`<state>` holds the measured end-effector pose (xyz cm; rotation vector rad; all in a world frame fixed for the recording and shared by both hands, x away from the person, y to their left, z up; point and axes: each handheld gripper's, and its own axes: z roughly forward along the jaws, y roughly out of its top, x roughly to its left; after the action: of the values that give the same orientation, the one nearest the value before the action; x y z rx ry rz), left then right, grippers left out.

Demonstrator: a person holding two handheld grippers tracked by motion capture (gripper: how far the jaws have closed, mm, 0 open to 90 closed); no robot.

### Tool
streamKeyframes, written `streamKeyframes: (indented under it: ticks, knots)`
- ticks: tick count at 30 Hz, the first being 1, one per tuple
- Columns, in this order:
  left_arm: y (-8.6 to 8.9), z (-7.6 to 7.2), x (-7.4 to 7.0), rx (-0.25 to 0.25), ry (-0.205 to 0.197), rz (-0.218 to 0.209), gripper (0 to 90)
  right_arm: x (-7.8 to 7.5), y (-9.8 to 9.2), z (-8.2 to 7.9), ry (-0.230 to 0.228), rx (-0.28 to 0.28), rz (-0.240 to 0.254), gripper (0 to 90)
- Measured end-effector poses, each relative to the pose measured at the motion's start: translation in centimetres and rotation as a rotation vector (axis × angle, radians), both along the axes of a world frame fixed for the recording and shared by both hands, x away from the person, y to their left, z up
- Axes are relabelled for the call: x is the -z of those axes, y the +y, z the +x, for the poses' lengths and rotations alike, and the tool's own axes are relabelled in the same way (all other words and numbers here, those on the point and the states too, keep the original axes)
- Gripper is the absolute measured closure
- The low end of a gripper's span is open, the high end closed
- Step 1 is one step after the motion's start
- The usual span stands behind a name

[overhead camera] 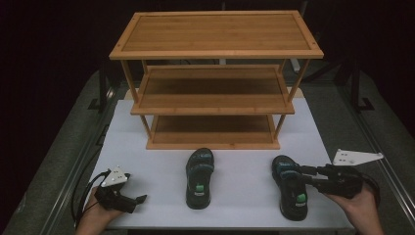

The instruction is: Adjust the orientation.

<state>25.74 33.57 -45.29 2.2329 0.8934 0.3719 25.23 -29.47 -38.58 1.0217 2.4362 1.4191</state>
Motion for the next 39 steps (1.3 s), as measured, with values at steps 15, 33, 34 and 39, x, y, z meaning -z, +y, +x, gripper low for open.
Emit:
streamKeyframes:
  ticks: [15,33,34,39]
  knots:
    - [0.0,0.0,0.0,0.001,0.001,0.002,0.0,1.2,1.2,1.8,0.052,-0.057,-0.012,63.3]
    - [0.0,0.0,0.0,0.001,0.0,0.003,0.0,-0.9,3.3,2.6,-0.005,-0.082,-0.011,68.3]
    - [0.0,0.0,0.0,0.002,-0.001,0.003,0.0,-1.0,3.9,2.8,-0.007,-0.092,-0.008,68.2]
    - [0.0,0.0,0.0,0.0,-0.001,0.0,0.0,-1.3,6.6,4.0,-0.014,-0.148,-0.006,68.2]
